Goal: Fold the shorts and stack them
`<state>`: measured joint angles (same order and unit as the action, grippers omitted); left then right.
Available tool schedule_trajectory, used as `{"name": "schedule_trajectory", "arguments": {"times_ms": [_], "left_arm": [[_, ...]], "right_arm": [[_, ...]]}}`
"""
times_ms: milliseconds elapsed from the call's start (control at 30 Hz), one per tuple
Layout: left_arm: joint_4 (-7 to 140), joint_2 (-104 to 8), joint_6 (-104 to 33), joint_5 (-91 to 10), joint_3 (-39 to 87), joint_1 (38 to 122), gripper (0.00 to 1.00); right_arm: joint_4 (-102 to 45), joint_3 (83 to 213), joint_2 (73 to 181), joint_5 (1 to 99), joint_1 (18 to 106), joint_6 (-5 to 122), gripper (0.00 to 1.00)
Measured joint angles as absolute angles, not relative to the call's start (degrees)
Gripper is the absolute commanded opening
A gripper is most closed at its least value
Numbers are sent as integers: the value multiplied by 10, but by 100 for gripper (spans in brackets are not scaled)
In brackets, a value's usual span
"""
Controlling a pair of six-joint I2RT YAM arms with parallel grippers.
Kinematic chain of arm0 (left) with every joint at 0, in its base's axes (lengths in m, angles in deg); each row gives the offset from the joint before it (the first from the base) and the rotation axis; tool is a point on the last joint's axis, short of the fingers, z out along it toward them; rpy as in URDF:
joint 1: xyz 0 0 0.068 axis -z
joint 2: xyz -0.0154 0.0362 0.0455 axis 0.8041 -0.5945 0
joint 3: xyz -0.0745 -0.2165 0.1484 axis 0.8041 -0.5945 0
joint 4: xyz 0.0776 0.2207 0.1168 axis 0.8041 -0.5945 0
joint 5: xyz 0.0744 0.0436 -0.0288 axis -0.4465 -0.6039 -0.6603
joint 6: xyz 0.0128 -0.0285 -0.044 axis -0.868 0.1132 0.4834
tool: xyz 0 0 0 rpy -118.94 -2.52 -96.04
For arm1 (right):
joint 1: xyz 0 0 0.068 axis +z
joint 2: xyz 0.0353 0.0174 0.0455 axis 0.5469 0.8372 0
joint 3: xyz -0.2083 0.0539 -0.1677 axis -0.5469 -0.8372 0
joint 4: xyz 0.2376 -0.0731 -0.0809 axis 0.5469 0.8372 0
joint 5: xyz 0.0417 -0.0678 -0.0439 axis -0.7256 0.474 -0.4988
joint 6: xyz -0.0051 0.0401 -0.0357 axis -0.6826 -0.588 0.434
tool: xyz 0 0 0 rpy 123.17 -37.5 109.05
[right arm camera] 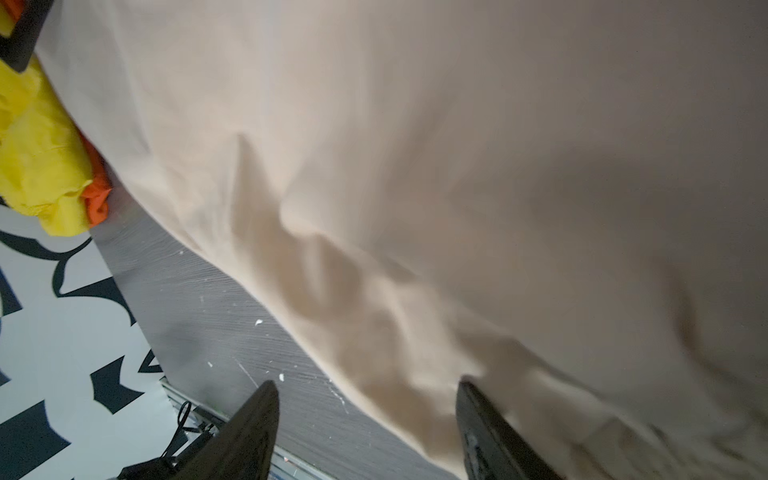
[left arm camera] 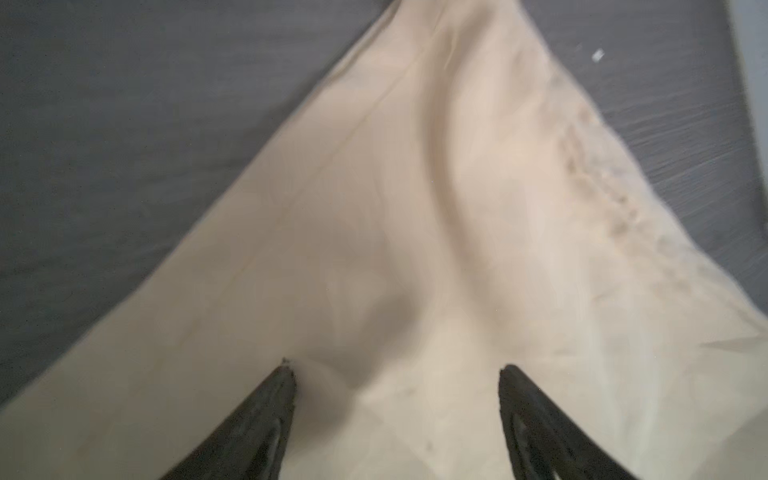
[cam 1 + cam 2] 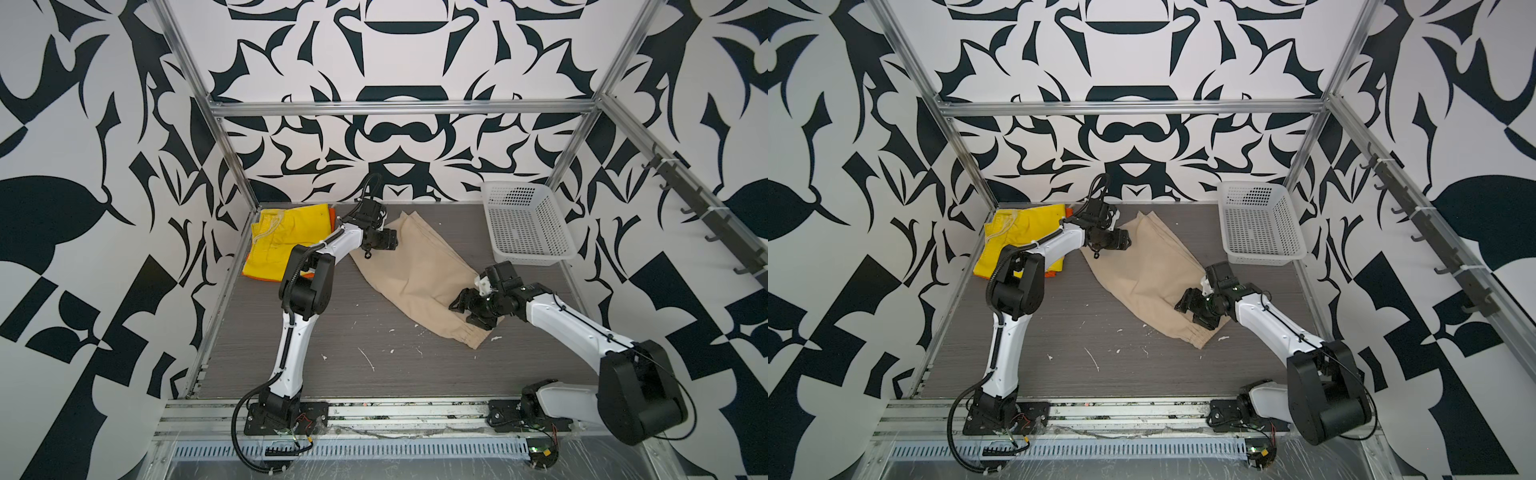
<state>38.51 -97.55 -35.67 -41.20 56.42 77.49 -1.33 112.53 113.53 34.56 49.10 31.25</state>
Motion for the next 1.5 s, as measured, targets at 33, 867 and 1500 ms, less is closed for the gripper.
{"name": "schedule_trajectory", "arguments": {"times_ms": [33, 867, 1500], "left_arm": [[384, -974, -349, -414, 549, 773, 80], [432, -423, -221, -434, 6, 773, 81], [133, -869, -956, -278, 595, 658, 77]], "right_arm": [[-17, 1119, 1138, 347, 486, 312, 71], [58, 1216, 1075, 415, 440, 538, 72], [-114, 1386, 1317, 429, 568, 799, 74]]}}
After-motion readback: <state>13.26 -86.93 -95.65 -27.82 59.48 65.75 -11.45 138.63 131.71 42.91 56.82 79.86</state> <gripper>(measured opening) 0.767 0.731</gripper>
